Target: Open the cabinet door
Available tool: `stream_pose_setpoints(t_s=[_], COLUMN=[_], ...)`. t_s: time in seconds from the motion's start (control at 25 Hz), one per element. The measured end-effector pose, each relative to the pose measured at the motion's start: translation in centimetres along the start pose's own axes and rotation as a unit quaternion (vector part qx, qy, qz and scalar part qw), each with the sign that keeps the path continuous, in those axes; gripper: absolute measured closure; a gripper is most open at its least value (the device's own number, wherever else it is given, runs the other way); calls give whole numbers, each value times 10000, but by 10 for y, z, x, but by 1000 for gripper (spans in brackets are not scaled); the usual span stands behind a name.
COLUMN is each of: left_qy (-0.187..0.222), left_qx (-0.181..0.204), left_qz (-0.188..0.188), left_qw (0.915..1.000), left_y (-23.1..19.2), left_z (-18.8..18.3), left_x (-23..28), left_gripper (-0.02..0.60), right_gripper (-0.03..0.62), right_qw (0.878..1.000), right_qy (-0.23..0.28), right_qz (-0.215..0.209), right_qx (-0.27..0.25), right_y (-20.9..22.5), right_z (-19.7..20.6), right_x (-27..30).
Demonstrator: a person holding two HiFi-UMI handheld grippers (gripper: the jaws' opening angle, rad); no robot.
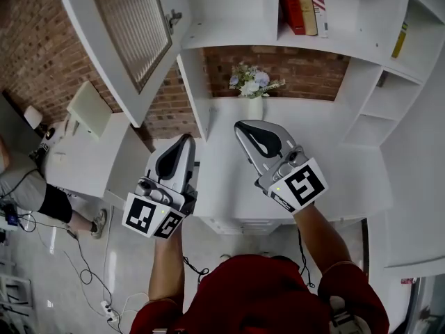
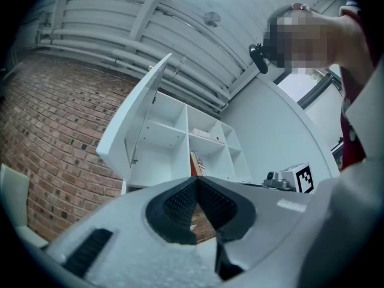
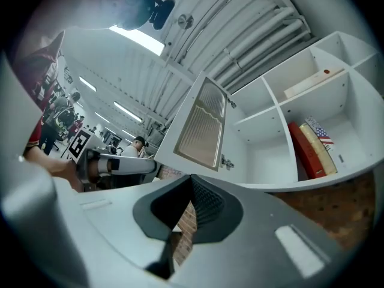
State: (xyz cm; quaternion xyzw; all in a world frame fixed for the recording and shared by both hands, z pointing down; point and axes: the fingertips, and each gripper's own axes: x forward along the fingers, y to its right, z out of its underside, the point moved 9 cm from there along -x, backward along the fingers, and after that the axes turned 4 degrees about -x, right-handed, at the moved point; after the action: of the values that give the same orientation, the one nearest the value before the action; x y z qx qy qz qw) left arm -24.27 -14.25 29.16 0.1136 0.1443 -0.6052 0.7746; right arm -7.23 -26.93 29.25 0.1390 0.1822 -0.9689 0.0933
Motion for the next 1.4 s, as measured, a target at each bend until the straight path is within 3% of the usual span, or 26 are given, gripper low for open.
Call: stream_pose_setpoints(t_s=[0.56,1.4], left_qy=[-141,-152], left_qx=[-73,-107], left_qz=[-3,-32], left_qw=[9999,9998], left_y=[36,38], left_z=[23,28], left_x=[34,39], left_gripper=[583,583], right_gripper=[583,583], right_qw=[9991,9991], right_qy=[-22,-57], right_qz=[322,277], right_qx=[291,302], right_y=[28,37], right_z=[18,20], right_x=[-54,-58])
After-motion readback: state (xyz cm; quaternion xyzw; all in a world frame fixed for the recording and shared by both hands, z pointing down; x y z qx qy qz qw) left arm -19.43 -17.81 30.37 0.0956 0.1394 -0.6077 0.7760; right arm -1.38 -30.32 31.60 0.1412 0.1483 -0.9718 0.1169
